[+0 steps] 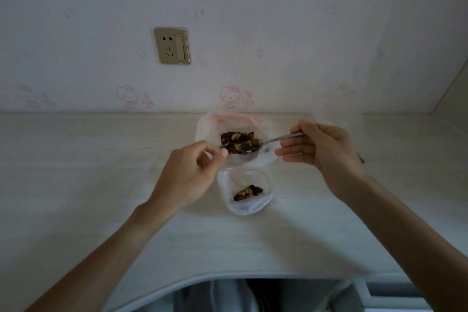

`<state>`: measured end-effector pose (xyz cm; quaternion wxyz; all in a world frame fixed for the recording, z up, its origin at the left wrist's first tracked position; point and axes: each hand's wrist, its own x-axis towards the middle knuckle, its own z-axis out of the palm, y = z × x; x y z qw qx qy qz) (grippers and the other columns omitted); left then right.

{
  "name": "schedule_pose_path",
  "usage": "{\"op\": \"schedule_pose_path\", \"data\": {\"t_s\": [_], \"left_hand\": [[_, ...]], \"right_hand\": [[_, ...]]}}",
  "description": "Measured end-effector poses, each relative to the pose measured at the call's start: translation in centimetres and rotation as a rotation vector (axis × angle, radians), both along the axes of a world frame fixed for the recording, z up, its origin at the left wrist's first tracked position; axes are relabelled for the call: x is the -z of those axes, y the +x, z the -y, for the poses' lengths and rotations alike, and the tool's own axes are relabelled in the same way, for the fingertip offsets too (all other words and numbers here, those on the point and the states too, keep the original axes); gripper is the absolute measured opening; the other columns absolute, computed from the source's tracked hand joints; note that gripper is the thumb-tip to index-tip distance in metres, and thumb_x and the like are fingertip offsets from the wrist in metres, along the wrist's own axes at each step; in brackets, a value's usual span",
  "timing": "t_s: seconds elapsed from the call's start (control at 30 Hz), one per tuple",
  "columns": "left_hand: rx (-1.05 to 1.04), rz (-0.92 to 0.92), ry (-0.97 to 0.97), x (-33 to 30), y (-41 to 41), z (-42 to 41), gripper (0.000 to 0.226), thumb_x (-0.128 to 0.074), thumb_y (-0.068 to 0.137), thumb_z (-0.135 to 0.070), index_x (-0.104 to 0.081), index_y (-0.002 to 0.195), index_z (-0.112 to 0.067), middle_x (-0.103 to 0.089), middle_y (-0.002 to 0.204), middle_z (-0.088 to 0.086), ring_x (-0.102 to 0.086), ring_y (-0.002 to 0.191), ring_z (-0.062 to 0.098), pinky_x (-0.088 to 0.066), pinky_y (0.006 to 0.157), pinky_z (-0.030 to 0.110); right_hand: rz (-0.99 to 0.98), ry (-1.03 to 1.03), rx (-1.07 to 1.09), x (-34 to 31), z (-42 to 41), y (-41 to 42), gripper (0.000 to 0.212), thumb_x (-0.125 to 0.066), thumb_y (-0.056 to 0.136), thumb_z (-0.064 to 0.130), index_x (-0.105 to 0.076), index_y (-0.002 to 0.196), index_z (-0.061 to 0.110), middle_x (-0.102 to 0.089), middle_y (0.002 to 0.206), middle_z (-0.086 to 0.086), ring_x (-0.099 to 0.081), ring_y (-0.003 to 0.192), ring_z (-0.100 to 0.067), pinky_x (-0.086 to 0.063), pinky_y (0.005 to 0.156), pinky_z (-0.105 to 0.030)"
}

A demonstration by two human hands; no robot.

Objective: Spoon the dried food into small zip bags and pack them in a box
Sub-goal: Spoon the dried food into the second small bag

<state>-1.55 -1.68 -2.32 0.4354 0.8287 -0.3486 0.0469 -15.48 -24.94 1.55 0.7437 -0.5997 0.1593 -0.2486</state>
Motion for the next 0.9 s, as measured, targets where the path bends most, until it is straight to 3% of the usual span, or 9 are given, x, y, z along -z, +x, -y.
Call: {"op": "schedule_pose_path", "data": {"t_s": [0.07,0.17,0.33,0.4,0.53,0.63,0.73,0.8,0.9], "left_hand": [[0.040,-0.077,0.131,0.1,-1.0,-0.1,0.043,-0.053,0.088,-0.074,-0.072,0.086,-0.036,-0.071,0.068,-0.014,-0.068,0.061,0.004,-0.059,0.066,0.037],[0.092,-0.100,0.163,0.2,-2.0,0.1,0.023,-0.062,0.100,-0.046,-0.075,0.088,-0.030,-0.073,0.065,-0.010,-0.069,0.059,0.006,-0.061,0.069,0.040],[0.118,-0.120,0.052,-0.1,-3.0,0.5,0.016,-0.063,0.103,-0.022,-0.075,0.094,-0.023,-0.075,0.066,-0.009,-0.070,0.057,0.004,-0.050,0.058,0.012],[0.122,-0.172,0.009,-0.2,-3.1,0.7,0.016,-0.063,0.103,-0.023,-0.075,0.093,-0.022,-0.075,0.067,-0.008,-0.070,0.055,0.006,-0.048,0.053,0.012],[0.099,-0.304,-0.041,0.1,-3.1,0.4,0.017,-0.063,0.104,-0.023,-0.075,0.093,-0.022,-0.077,0.073,-0.003,-0.070,0.056,0.011,-0.053,0.048,0.023],[0.097,-0.350,-0.066,0.4,-3.1,0.0,0.017,-0.062,0.104,-0.023,-0.076,0.094,-0.021,-0.077,0.076,0.000,-0.072,0.060,0.018,-0.054,0.049,0.025],[0.076,-0.343,-0.091,0.6,-3.2,-0.3,0.016,-0.063,0.104,-0.022,-0.076,0.094,-0.021,-0.077,0.075,0.002,-0.072,0.060,0.019,-0.053,0.050,0.022],[0.059,-0.329,-0.096,0.8,-3.1,-0.5,0.016,-0.063,0.103,-0.021,-0.076,0.095,-0.021,-0.076,0.075,0.002,-0.072,0.060,0.015,-0.051,0.050,0.019],[0.065,-0.330,-0.089,0.9,-2.9,-0.9,0.016,-0.063,0.103,-0.027,-0.077,0.094,-0.023,-0.073,0.068,0.000,-0.070,0.058,0.012,-0.051,0.052,0.019]], "right_hand": [[-0.014,-0.012,-0.017,0.5,-0.2,-0.9,0.032,-0.055,0.106,0.025,-0.068,0.094,-0.002,-0.075,0.085,-0.028,-0.076,0.077,-0.043,-0.062,0.058,-0.036],[-0.045,-0.084,-0.030,1.6,-0.8,-2.1,0.034,-0.053,0.107,0.026,-0.069,0.093,-0.001,-0.074,0.082,-0.028,-0.076,0.072,-0.043,-0.061,0.052,-0.036],[0.025,-0.318,-0.072,2.6,-2.0,-3.4,0.034,-0.054,0.102,0.031,-0.069,0.093,0.002,-0.076,0.078,-0.020,-0.076,0.069,-0.038,-0.060,0.047,-0.039],[0.083,-0.497,-0.106,2.5,-2.4,-3.8,0.033,-0.053,0.100,0.035,-0.070,0.097,0.007,-0.077,0.081,-0.012,-0.077,0.071,-0.030,-0.060,0.048,-0.041],[0.170,-0.920,-0.148,2.2,-2.6,-4.4,0.034,-0.051,0.104,0.035,-0.074,0.106,0.010,-0.077,0.088,0.004,-0.076,0.078,-0.012,-0.060,0.055,-0.027],[0.216,-1.034,-0.135,2.0,-2.6,-4.4,0.031,-0.050,0.105,0.032,-0.074,0.104,0.011,-0.076,0.090,0.005,-0.072,0.073,-0.002,-0.054,0.057,-0.014],[0.200,-0.885,-0.094,2.1,-2.6,-3.7,0.030,-0.050,0.105,0.033,-0.072,0.102,0.012,-0.077,0.084,0.002,-0.075,0.071,-0.014,-0.058,0.053,-0.027],[0.167,-0.624,-0.063,2.1,-2.6,-3.1,0.031,-0.051,0.105,0.030,-0.071,0.098,0.008,-0.077,0.081,-0.008,-0.076,0.071,-0.027,-0.058,0.049,-0.036],[0.044,-0.232,-0.016,2.1,-2.3,-2.1,0.034,-0.052,0.107,0.027,-0.071,0.094,0.003,-0.076,0.083,-0.021,-0.075,0.072,-0.038,-0.057,0.049,-0.036]]}}
